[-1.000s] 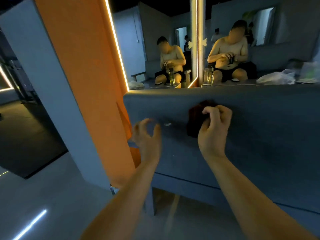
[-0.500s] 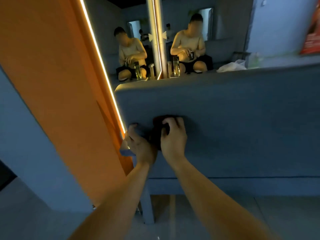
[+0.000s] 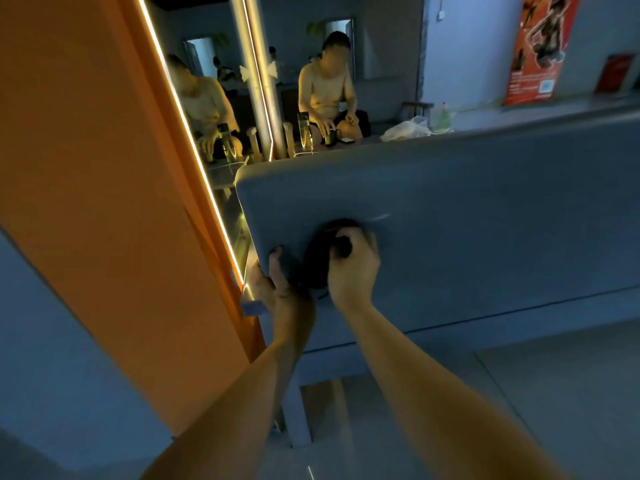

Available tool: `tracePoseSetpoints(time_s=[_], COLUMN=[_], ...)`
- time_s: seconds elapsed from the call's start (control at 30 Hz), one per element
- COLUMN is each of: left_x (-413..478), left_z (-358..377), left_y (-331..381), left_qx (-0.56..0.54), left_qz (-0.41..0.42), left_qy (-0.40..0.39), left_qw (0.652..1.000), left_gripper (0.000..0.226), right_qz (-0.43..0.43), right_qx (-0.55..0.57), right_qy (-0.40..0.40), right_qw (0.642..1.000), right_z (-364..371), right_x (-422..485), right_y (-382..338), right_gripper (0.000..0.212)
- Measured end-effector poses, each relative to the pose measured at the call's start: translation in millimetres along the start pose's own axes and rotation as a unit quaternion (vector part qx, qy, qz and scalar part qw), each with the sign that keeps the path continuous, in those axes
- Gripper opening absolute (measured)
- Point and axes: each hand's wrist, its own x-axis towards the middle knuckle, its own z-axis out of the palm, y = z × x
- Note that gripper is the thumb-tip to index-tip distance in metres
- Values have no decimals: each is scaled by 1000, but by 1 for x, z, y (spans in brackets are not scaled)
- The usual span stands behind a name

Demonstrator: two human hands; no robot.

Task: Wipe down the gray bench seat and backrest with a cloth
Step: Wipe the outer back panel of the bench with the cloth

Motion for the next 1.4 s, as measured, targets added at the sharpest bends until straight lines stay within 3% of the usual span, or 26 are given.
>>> tracePoseSetpoints(time_s=[0.03, 0.1, 0.13, 0.23, 0.27, 0.33, 0.43, 0.5, 0.57, 0.67, 0.8, 0.87, 1.07, 1.27, 1.33, 1.4], left_x=[1, -1, 1, -4, -9, -13, -15, -18, -18, -18, -16, -18, -28, -31, -31, -33], left_z=[-3, -3, -2, -2, -1, 4, 4, 3, 2, 3, 3, 2, 14, 21, 19, 17], left_y=[-1, -7, -11, -11, -9, -7, 0, -1, 3, -5, -9, -5, 19, 15, 7, 2], left_qx=[-46, -83, -84, -57, -50, -34, -72, -70, -94, -65, -54, -56, -89, -59, -51, -39], left_qz=[-12, -8, 7, -17, 12, -10, -37, -20, -59, -29, -63, -66, -137, -98, -69, -63], left_qy=[22, -7, -7, -30, -48, -66, -50, -43, -62, -59, -78, -71, -48, -21, -7, -18], left_qw=[999, 996, 996, 998, 997, 997, 995, 996, 992, 996, 993, 994, 985, 993, 996, 997], left_gripper=[54, 56, 56, 61, 69, 80, 76, 71, 80, 76, 90, 92, 97, 84, 85, 93], right_qz=[-22, -46, -43, 26, 54, 90, 80, 27, -37, -59, 24, 74, 25, -20, -42, -56], right_qx=[-21, -33, -40, -22, -13, 3, 36, 20, -26, -47, -16, 19, 13, -24, -23, -23], right_qy=[-45, -104, -86, 83, 115, 124, 88, 24, -32, -77, 99, 121, 23, -145, -119, -8], right_qw=[999, 993, 995, 996, 992, 988, 992, 999, 998, 994, 995, 990, 999, 989, 992, 998], right_z=[2, -5, -14, -51, -59, -59, -29, -2, 14, 3, -48, -60, -19, -4, -16, -34], right_x=[-7, -10, -4, 35, 46, 52, 29, 1, -22, -16, 32, 46, 10, -17, -10, 9], right_y=[-2, 0, 1, 12, 12, 12, 1, -2, -5, 4, 32, 36, 19, 24, 28, 34], right_gripper=[16, 15, 17, 31, 35, 47, 53, 45, 33, 30, 38, 43, 51, 40, 39, 40])
